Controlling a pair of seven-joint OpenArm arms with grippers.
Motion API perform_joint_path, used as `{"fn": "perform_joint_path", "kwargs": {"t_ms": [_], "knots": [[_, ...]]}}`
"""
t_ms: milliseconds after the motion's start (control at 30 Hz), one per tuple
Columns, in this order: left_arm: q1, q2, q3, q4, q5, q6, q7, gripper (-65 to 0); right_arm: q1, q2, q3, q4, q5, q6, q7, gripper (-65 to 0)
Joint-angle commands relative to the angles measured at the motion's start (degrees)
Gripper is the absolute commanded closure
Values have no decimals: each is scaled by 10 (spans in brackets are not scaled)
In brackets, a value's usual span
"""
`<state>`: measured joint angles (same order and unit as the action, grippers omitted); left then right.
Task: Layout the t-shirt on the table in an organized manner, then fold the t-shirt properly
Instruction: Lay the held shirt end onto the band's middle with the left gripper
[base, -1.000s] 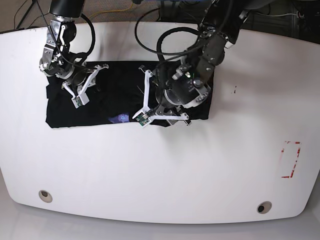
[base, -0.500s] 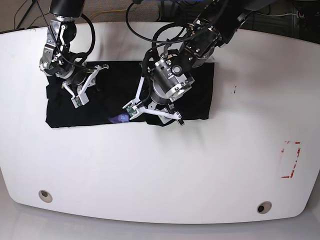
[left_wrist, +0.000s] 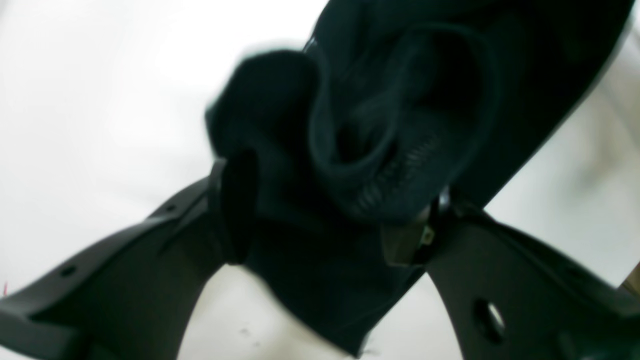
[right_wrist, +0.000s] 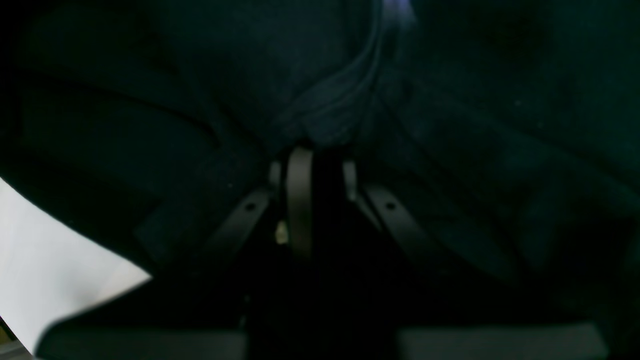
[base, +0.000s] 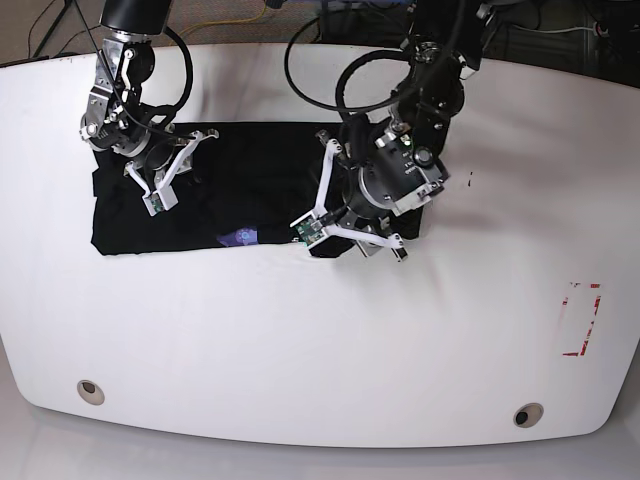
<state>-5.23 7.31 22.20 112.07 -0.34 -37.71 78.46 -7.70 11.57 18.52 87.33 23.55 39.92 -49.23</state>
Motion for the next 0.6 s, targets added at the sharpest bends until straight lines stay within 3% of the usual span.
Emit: {"fn": "perform_joint_path", "kwargs": {"t_ms": [0,267,567], "knots": [[-8,15,-17,11,-34,-15,-7,-356,-3,-6,-6,-3,-17,1,-26,-54],[-8,17,-45,9,-89,7,-6,-372,-2,-5,-6,-3,-17,1,-26,-54],[18,17,-46,9,-94,8,-3,-607,-2,-5,-6,-3,-17,1,-26,-54]]}}
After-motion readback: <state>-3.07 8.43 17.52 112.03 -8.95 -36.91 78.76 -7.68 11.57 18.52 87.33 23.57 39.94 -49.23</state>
